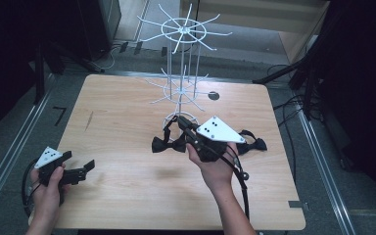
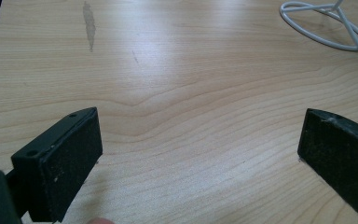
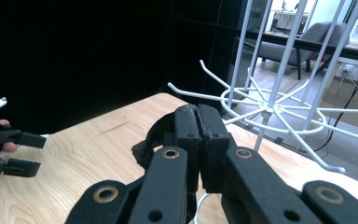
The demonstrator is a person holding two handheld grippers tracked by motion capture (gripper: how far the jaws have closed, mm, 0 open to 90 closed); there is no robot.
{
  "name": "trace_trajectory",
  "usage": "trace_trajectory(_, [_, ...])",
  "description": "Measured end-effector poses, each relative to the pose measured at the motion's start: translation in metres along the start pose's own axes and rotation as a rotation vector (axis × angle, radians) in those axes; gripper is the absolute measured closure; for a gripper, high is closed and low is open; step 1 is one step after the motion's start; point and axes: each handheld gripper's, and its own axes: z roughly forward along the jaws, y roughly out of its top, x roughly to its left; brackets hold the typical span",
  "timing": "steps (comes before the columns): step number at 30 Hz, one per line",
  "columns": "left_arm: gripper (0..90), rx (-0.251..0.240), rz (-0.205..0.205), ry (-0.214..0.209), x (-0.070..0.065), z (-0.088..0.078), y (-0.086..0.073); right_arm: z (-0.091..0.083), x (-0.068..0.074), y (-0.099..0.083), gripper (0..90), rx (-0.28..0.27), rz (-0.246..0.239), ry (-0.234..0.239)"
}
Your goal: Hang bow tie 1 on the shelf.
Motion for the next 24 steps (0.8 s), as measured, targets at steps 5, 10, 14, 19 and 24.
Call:
trace_trajectory(5, [0.2, -0.003, 0.001, -0.001, 0.000, 0.000, 0.000, 0.003, 0.000, 0.004, 89.8, -0.003, -0.002, -0.002])
trace_trajectory(10, [0.2, -0.002, 0.001, -0.001, 0.000, 0.000, 0.000, 0.007, -0.001, 0.008, 89.8, -0.004, -0.006, -0.007])
trace_trajectory(14, [0.2, -0.002, 0.001, -0.002, 0.000, 0.000, 0.000, 0.009, -0.002, 0.009, 89.8, -0.001, -0.005, -0.008])
trace_trajectory(19, [0.2, -0.002, 0.001, -0.002, 0.000, 0.000, 0.000, 0.013, -0.005, 0.010, 89.8, 0.003, -0.005, -0.013])
trace_trajectory(24, [0.2, -0.001, -0.001, -0.002, 0.000, 0.000, 0.000, 0.017, -0.008, 0.012, 89.8, 0.007, 0.001, -0.019])
